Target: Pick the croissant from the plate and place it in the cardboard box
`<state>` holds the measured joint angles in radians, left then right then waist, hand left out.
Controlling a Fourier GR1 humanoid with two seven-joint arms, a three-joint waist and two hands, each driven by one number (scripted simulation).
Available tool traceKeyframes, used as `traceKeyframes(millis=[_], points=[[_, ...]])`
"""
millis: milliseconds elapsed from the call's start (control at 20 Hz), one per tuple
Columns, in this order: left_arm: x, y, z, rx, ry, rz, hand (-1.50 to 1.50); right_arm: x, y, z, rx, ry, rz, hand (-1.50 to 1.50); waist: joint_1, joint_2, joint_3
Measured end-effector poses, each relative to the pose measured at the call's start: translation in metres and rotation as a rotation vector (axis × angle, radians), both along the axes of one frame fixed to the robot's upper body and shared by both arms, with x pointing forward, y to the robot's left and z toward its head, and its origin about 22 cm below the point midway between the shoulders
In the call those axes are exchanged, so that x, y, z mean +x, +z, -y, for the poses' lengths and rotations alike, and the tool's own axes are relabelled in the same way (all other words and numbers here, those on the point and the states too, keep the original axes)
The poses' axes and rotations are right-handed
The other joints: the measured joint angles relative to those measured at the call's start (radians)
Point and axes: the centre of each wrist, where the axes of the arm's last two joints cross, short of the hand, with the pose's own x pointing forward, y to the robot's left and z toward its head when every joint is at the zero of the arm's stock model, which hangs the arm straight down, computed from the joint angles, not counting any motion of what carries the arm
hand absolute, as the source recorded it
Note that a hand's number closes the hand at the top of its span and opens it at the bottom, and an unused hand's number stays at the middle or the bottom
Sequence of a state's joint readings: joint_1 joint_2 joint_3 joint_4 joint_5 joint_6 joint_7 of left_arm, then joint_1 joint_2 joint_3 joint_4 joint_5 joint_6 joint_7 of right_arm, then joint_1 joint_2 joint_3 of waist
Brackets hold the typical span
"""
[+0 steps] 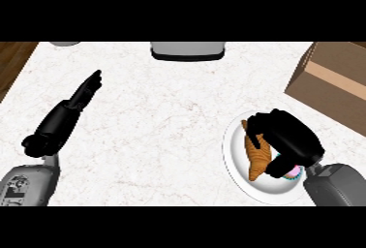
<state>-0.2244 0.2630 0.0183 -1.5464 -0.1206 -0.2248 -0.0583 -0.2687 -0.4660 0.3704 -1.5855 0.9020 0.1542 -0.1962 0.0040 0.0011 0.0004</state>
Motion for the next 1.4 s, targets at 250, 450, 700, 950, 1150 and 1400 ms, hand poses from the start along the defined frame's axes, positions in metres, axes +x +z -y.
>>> traceKeyframes(millis=[250,450,700,950,1150,1400], points=[[-0.002,-0.004,-0.004,-0.005,0.008,-0.001,0.00,-0.001,0.038,0.021,0.064,0.030,0.127,1.50,-0.007,-0.002,0.000],[-0.006,-0.005,0.000,-0.008,0.007,-0.006,0.00,0.003,0.077,0.038,0.182,-0.077,0.197,1.50,-0.011,-0.005,-0.001],[-0.006,-0.006,0.001,-0.008,0.003,-0.011,0.00,0.014,0.110,0.062,0.346,-0.296,0.230,1.50,-0.009,-0.003,-0.001],[-0.001,0.000,0.001,-0.009,-0.006,-0.001,0.00,0.037,0.137,0.099,0.425,-0.475,0.260,1.50,0.001,0.000,-0.001],[-0.003,0.001,0.000,-0.008,-0.004,0.004,0.00,0.054,0.141,0.136,0.452,-0.574,0.255,1.50,0.006,0.001,0.000],[0.002,-0.005,0.007,-0.008,-0.019,0.009,0.00,0.076,0.148,0.180,0.350,-0.644,0.252,1.50,0.020,0.008,0.000]])
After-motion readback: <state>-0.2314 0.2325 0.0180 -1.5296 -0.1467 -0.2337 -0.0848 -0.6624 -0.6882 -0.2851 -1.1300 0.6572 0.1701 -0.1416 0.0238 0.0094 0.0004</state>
